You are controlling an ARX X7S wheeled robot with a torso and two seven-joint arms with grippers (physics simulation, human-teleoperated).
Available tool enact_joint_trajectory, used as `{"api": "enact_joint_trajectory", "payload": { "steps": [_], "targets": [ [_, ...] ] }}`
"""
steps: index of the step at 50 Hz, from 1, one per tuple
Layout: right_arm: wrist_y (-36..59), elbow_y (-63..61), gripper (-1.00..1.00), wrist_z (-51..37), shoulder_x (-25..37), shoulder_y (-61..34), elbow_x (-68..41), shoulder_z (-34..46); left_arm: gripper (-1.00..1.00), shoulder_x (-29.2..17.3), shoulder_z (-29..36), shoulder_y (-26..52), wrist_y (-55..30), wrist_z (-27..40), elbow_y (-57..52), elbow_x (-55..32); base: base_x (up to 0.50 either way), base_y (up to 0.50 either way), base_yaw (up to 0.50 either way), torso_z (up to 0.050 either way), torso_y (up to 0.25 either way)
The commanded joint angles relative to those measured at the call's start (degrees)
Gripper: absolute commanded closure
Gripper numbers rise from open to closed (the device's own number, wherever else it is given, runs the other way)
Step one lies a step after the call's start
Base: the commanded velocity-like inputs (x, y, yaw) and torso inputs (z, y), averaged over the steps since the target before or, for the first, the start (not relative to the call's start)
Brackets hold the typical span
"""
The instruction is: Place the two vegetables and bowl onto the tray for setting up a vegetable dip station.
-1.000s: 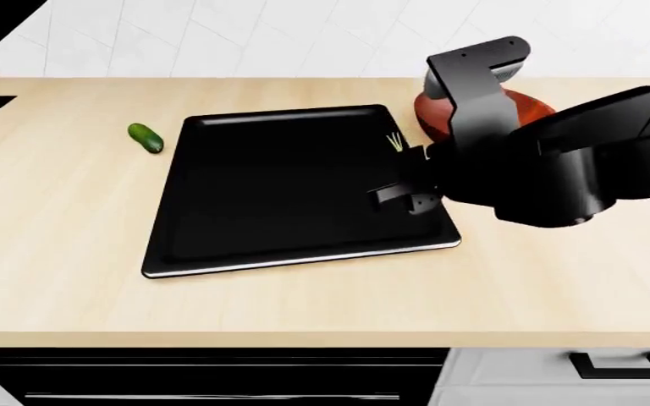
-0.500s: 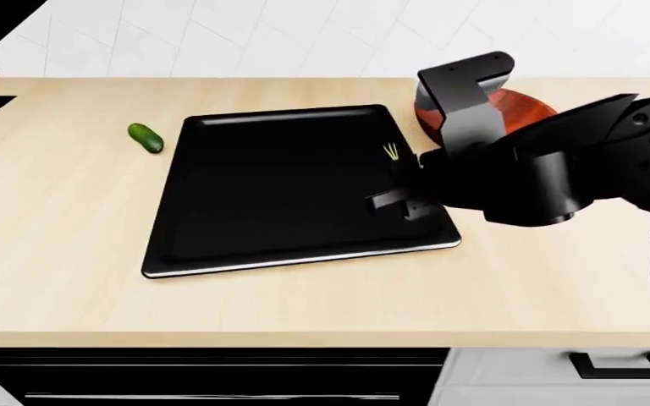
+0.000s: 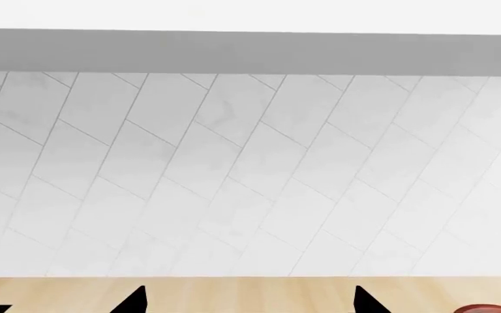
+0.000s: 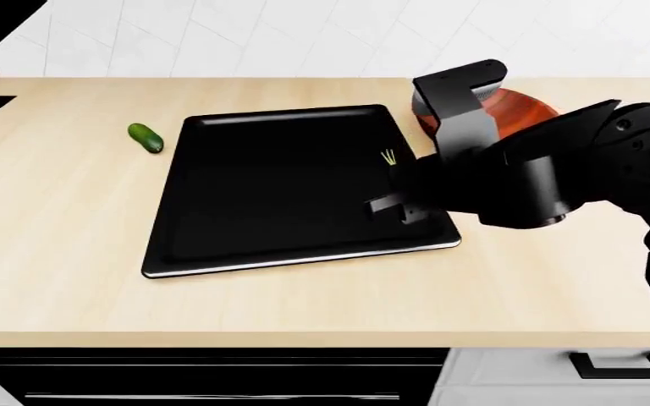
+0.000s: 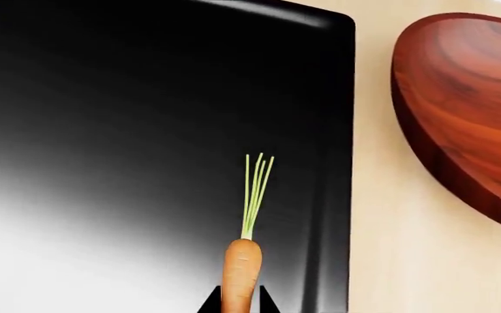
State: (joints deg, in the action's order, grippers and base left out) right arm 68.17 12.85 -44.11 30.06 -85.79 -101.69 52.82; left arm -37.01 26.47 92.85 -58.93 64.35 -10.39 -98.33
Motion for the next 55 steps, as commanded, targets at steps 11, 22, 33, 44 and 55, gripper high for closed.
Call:
{"api": "enact_joint_trajectory", "payload": {
  "steps": [11, 22, 33, 44, 55],
  "targets": [
    [0.7, -1.6, -1.0, -1.0, 0.5, -1.4, -1.2, -0.1, -1.0, -0.1, 0.2, 0.2, 0.2, 0.1, 0.0, -0.4, 0.0, 0.0, 0.0, 0.0, 0.0],
    [0.9, -5.2, -1.0, -2.9, 1.1, -5.2, 0.1, -0.7, -1.0, -0.2, 0.2, 0.7, 0.3, 0.5, 0.0, -0.8, 0.0, 0.0, 0.0, 0.0, 0.0],
    [-4.1, -15.5, -1.0, -13.2, 2.9, -9.2, -3.6, -6.3, -1.0, -0.3, -0.4, 1.5, 1.1, 1.1, 0.1, -0.8, 0.0, 0.0, 0.0, 0.0, 0.0],
    [-11.5, -25.6, -1.0, -21.4, 9.2, -6.3, -0.6, -11.7, -1.0, -0.6, -0.6, 1.7, 1.6, 0.8, -0.4, -0.2, 0.0, 0.0, 0.0, 0.0, 0.0],
    [-12.8, -30.4, -1.0, -27.0, 15.3, -4.0, -2.4, -13.5, -1.0, -0.6, 0.2, 0.6, 2.2, -0.4, 0.1, 2.7, 0.0, 0.0, 0.0, 0.0, 0.0]
  ]
}}
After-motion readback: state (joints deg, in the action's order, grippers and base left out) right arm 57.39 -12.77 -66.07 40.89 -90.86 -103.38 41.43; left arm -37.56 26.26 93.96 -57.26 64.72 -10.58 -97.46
